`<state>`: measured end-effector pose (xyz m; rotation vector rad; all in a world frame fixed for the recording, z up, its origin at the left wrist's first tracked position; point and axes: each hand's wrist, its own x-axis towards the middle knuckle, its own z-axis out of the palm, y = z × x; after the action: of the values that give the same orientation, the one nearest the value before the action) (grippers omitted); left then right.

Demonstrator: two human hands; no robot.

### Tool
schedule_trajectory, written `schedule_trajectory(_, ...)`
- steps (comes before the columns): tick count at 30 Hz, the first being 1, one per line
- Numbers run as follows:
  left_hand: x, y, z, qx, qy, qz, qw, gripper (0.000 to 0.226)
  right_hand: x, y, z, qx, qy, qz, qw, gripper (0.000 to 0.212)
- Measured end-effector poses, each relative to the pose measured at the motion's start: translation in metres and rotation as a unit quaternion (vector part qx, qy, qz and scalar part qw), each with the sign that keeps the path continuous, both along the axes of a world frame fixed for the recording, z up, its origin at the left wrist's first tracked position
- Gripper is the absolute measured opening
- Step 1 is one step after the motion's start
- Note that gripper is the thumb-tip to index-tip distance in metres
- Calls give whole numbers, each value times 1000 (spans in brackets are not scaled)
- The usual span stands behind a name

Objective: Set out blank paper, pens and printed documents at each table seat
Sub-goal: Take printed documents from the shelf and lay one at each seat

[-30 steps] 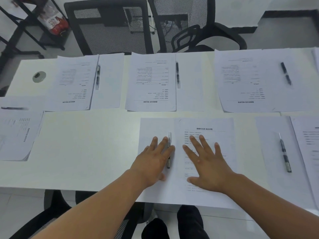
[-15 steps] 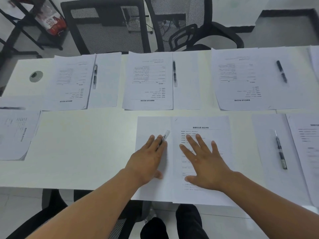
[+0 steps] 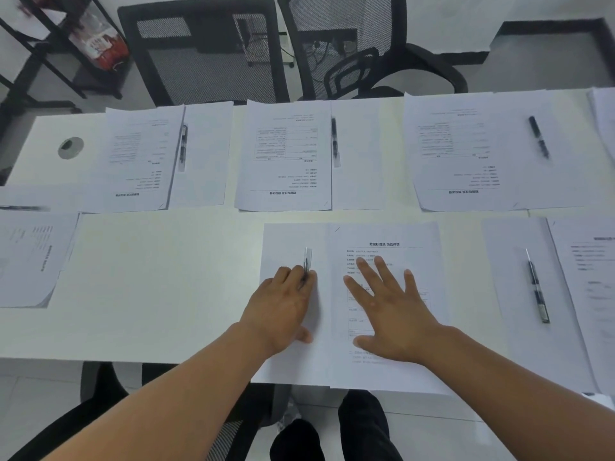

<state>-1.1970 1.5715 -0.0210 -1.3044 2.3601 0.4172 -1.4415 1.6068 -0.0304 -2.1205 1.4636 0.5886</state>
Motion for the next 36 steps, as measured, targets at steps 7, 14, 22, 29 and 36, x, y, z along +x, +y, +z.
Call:
schedule_trajectory(7, 0, 1, 2, 13, 8, 16, 1000, 118, 3, 0, -2, -1, -4, -8, 1000, 111)
schedule_trajectory(14, -1, 4, 2, -5, -2, 15, 1000, 117, 1, 0, -3, -7, -4, -6, 1000, 112)
schedule_trajectory(22, 0, 4, 17, -17, 3, 27, 999, 119, 0, -2, 5, -27, -20, -17, 999, 112)
schedule_trajectory(29, 25, -12, 87, -69, 26, 119, 990, 100, 24, -36, 66, -84, -54, 1, 995, 100)
schedule_trajectory(36, 82, -13, 208, -209, 2, 232, 950, 95, 98, -94, 178, -206, -111, 88, 968, 99)
